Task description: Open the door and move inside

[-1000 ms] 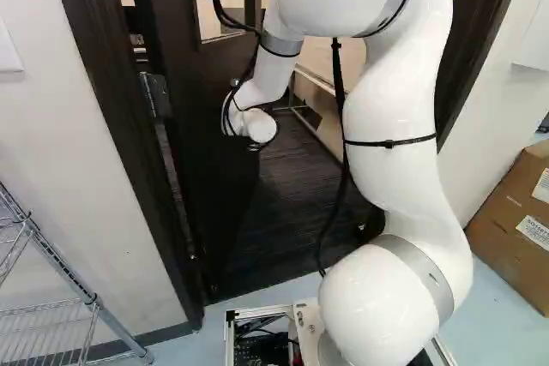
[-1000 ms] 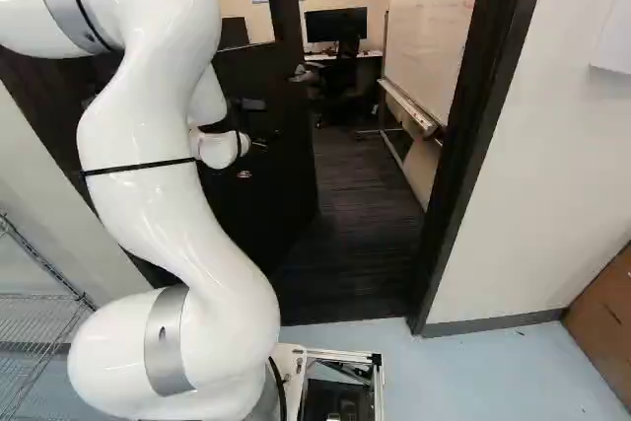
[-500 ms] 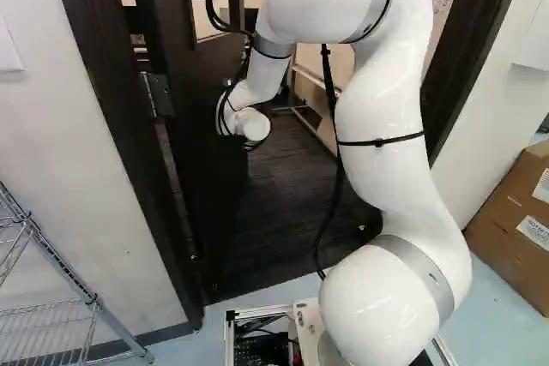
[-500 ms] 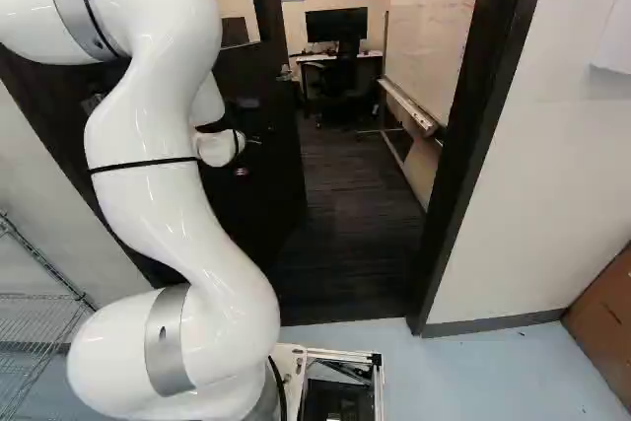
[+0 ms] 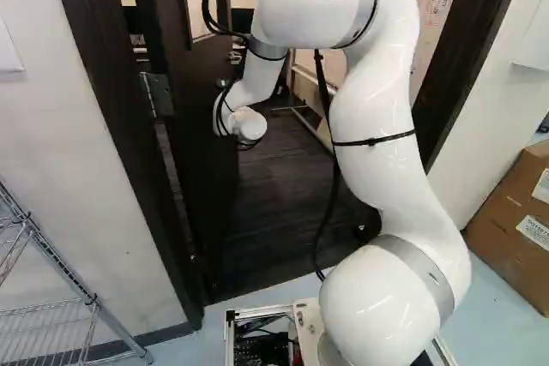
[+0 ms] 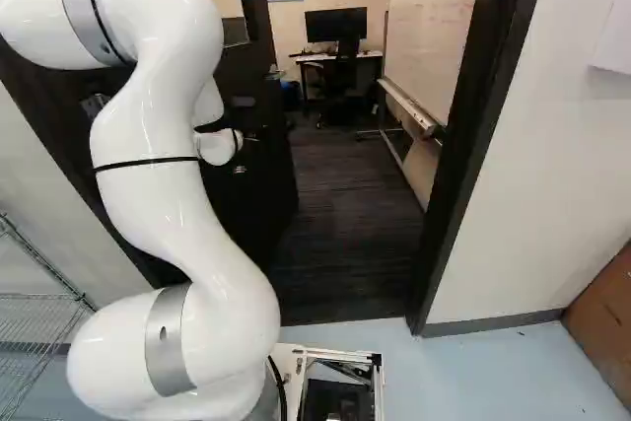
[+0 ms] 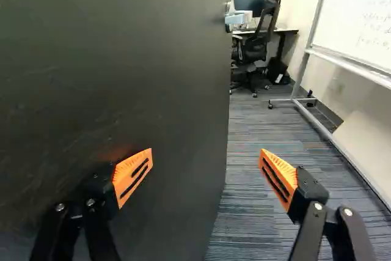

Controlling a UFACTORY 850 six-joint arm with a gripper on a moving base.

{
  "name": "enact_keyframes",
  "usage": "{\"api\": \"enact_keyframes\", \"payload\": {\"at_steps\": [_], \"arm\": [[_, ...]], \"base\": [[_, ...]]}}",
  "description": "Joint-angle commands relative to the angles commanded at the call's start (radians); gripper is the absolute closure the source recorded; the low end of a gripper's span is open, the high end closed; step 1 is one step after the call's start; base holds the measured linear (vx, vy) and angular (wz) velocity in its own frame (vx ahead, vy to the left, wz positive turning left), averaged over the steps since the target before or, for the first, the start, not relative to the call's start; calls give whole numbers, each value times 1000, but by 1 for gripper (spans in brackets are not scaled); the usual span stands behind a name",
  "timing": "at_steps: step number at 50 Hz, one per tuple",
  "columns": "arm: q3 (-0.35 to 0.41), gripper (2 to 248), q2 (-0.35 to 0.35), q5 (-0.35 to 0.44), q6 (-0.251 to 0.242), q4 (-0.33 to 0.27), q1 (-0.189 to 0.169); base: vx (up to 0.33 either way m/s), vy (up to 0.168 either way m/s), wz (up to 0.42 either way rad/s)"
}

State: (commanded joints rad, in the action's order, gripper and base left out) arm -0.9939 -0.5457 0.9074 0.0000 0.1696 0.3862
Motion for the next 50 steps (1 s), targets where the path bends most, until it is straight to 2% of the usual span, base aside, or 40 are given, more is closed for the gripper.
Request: {"api": "enact_keyframes", "payload": {"at_steps": [50], "arm": [[-111, 3, -83, 10, 0, -185, 16]], "base": [[0, 0, 0]]}}
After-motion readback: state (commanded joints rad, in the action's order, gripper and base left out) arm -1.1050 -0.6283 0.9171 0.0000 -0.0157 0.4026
